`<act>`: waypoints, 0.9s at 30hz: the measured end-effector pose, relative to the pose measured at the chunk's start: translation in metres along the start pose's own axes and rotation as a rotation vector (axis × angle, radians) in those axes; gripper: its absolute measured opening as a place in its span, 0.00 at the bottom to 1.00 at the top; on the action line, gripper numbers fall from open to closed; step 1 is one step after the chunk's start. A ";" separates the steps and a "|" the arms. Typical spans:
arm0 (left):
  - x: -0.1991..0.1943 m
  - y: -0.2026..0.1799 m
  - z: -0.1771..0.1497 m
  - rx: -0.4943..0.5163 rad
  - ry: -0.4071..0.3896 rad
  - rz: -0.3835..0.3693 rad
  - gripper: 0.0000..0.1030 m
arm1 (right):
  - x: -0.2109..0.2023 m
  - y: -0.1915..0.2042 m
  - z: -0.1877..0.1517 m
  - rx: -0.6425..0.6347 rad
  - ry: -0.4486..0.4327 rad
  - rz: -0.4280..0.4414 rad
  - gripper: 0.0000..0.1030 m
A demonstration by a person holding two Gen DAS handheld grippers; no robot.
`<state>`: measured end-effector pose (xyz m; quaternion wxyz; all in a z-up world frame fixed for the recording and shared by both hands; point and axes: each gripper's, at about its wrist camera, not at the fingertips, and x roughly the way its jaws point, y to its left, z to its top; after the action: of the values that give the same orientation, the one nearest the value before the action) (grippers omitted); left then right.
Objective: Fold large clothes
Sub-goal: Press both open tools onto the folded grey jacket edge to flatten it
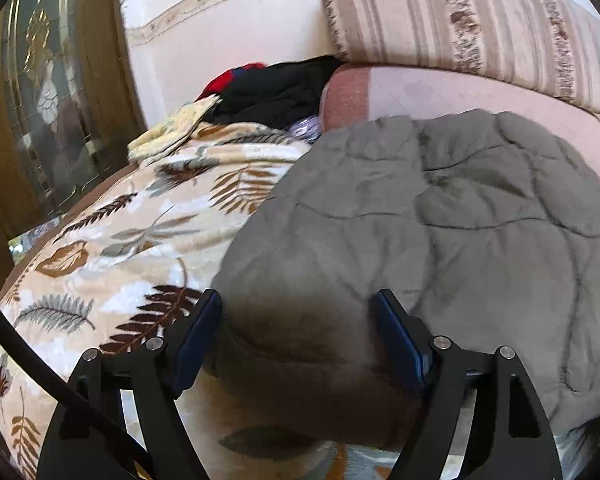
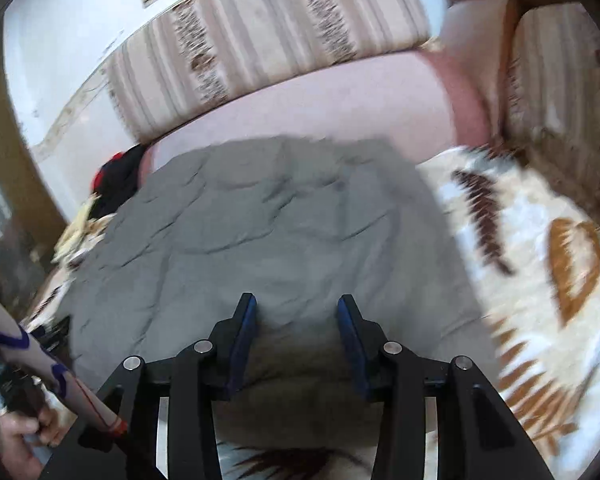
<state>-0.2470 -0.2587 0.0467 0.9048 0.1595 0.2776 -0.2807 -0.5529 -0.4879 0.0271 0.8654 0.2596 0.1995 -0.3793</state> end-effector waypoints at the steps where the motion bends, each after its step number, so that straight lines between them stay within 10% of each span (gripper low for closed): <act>1: -0.001 -0.005 -0.001 0.019 -0.003 -0.010 0.75 | 0.001 -0.006 0.001 0.012 -0.006 -0.037 0.45; 27: 0.006 -0.017 -0.010 0.074 -0.007 0.011 0.75 | 0.021 0.000 -0.012 -0.056 0.076 -0.102 0.50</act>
<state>-0.2573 -0.2703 0.0335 0.9007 0.1933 0.2632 -0.2865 -0.5415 -0.4922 0.0058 0.8436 0.2391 0.2557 -0.4072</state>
